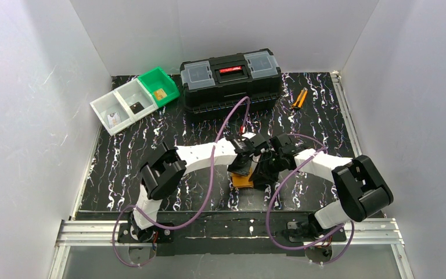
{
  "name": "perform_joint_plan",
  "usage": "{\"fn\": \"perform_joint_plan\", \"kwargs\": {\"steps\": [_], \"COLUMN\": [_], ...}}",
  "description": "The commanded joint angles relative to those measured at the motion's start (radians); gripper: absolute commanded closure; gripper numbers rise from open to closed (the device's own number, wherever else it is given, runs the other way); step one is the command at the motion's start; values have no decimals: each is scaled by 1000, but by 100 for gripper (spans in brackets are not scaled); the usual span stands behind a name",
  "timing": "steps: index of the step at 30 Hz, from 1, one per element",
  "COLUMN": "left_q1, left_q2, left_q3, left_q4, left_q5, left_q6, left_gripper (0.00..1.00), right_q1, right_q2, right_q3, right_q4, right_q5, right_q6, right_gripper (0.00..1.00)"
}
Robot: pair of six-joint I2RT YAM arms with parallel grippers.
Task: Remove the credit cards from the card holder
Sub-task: Open the card holder at the center of the board.
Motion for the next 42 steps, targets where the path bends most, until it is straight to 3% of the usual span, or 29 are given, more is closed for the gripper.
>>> {"fn": "perform_joint_plan", "kwargs": {"steps": [1,8,13,18,23,26,34,42], "left_q1": [10,50,60,79,112,123,140,141], "left_q2": [-10,-77,-136,-198,-309,-368,-457,-436], "left_q3": [-50,-115,-144,-179,-227,-243,-240,-198], "left_q4": [2,73,115,124,119,107,61,40], "left_q5": [-41,28,88,143,176,202,213,222], "left_q6": [9,55,88,84,79,86,77,62], "left_gripper": [74,90,100,100,100,100,100,100], "right_q1": [23,39,50,58,59,59,59,58], "right_q2": [30,74,110,154,160,160,75,-46], "right_q3": [28,59,67,70,68,75,107,128], "right_q4": [5,-2,13,25,26,22,-42,-132], "right_q5": [22,51,71,81,95,91,122,198], "right_q6": [8,9,16,27,30,27,7,9], "right_gripper": [56,48,50,59,59,56,33,30]}}
